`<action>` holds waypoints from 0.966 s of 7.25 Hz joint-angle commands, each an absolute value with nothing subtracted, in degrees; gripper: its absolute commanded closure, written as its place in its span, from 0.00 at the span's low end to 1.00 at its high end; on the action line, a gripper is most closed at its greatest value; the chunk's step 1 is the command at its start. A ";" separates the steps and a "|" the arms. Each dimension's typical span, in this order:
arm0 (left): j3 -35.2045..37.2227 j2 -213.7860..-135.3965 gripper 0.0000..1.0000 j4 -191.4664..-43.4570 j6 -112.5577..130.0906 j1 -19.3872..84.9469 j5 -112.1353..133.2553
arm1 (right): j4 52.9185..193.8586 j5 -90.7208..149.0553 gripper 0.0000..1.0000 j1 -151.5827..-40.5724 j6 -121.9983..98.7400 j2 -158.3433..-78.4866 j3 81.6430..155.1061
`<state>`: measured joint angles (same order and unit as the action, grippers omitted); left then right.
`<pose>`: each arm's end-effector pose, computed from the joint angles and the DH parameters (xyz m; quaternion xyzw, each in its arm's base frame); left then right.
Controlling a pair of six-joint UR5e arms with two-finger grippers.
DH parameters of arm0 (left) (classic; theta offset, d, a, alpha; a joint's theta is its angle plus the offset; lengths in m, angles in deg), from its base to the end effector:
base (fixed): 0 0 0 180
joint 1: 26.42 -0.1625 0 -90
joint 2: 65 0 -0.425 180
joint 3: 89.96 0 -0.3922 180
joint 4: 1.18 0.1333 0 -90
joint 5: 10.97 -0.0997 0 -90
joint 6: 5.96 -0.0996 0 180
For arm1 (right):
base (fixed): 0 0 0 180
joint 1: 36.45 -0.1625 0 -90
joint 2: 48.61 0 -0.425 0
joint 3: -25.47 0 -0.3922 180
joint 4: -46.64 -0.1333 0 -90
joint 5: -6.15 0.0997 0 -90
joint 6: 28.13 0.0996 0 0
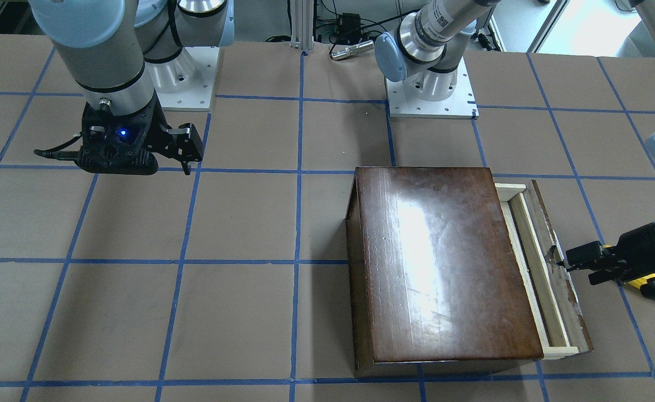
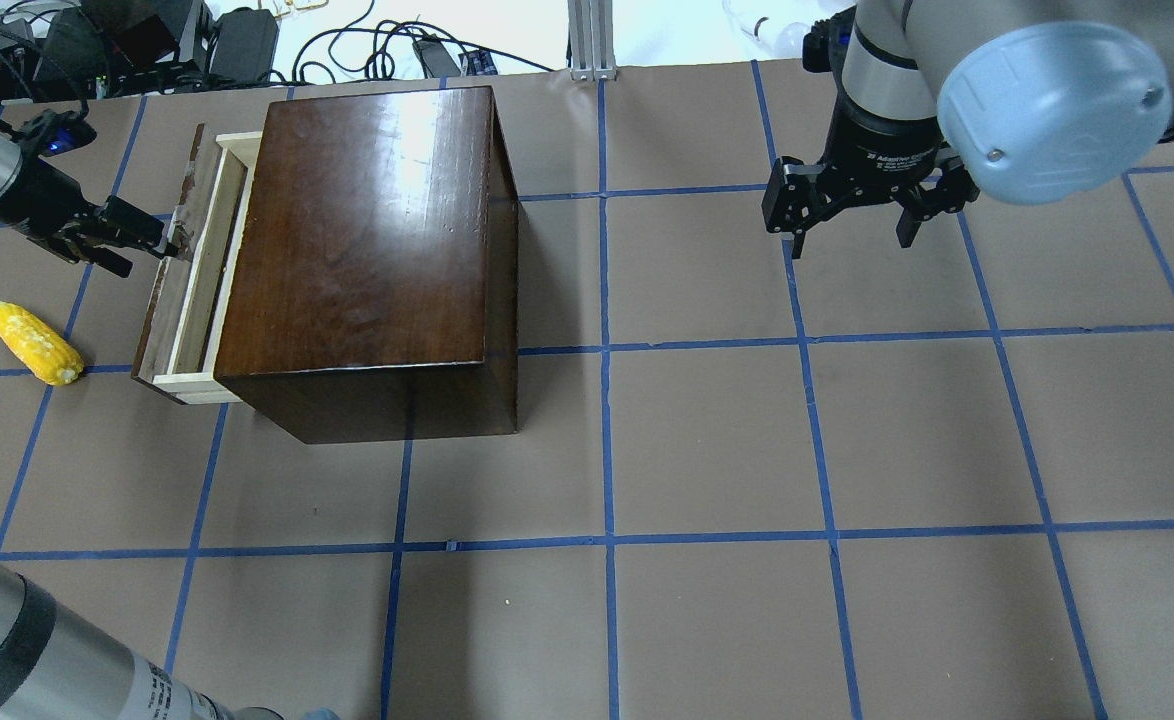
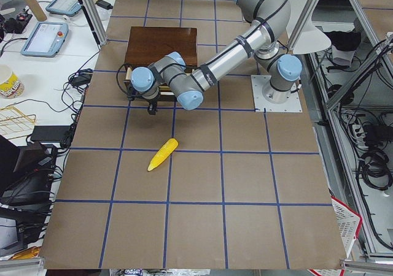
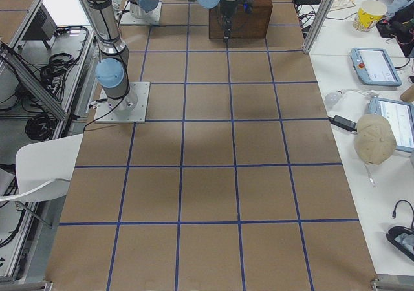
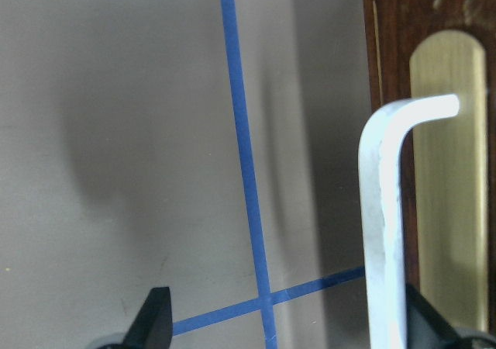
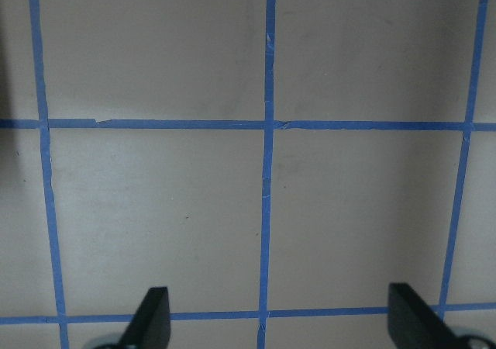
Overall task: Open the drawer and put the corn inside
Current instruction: 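Pull the drawer outward from the cabinet with the left gripper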
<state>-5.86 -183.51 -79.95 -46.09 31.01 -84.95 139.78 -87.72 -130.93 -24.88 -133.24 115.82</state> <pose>0.2111 -0.6291 0.2717 -0.0512 -0.9841 0.0031 0.1699 0.1672 -0.5137 0.4428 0.0115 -0.9991 -0.0202 0.0352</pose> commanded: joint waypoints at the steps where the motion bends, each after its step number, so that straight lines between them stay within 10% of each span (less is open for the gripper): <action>1: -7.42 -184.61 0.00 -80.72 -46.30 30.27 -85.07 | 139.72 -87.72 0.00 -130.93 -24.88 -133.25 115.82; 7: -8.66 -184.62 0.00 -81.43 -46.22 28.61 -86.73 | 139.72 -87.72 0.00 -130.93 -24.88 -133.25 115.82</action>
